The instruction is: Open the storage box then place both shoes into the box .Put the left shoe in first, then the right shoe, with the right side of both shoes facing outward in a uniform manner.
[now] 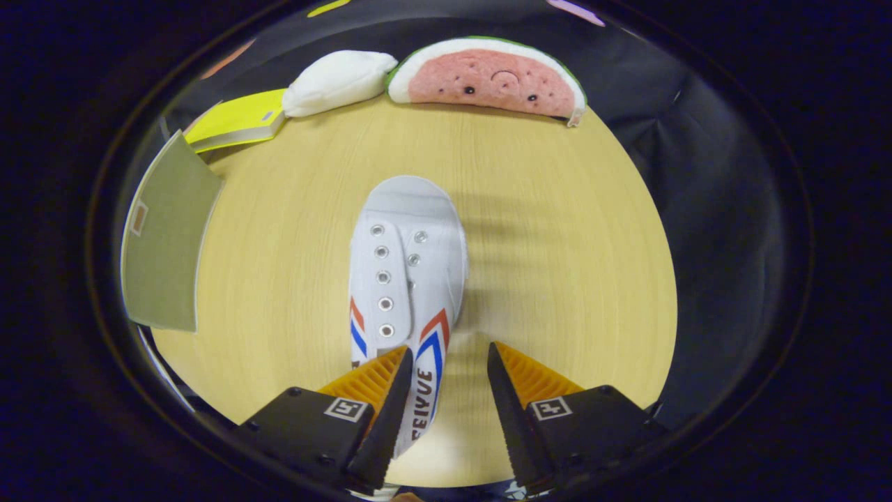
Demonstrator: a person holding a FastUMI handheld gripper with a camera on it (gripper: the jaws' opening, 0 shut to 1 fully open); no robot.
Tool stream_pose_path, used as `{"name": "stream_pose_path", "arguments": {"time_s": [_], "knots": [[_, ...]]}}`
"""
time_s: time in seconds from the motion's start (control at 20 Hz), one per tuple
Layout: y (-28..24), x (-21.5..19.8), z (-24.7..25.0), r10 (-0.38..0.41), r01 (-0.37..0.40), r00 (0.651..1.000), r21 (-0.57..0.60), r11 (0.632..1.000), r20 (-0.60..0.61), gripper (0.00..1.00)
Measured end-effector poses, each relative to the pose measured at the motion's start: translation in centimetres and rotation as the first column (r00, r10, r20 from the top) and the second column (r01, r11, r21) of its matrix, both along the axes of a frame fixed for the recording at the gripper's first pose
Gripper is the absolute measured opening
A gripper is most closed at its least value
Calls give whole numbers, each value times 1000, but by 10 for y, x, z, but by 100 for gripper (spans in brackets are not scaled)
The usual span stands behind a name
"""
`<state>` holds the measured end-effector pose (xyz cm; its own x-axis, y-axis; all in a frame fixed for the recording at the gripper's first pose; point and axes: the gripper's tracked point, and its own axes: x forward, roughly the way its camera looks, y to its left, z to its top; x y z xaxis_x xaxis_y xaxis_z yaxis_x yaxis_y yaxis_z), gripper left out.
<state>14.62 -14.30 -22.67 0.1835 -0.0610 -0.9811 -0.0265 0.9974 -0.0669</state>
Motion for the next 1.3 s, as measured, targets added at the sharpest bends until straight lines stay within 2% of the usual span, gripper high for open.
{"name": "stream_pose_path", "arguments": {"time_s": [0.1, 0.2, 0.25, 0.4, 0.6, 0.75, 1.0, 1.3], "knots": [[9, 0, -2, 5, -5, 1000, 39, 999, -10, 47], [8, 1, -2, 0, 0, 1000, 57, 998, 5, 29], [7, 0, -3, -10, 9, 1000, 71, 997, 10, 27], [5, 1, -2, -105, 102, 994, 171, 980, 8, 6], [12, -2, 3, -188, 187, 982, 303, 934, -27, 6], [13, -7, 8, -192, 191, 981, 320, 928, -30, 6], [22, -19, 43, -177, 161, 984, 320, 934, 19, 6], [68, -30, 108, -127, 97, 990, 365, 926, 61, 6]]}}
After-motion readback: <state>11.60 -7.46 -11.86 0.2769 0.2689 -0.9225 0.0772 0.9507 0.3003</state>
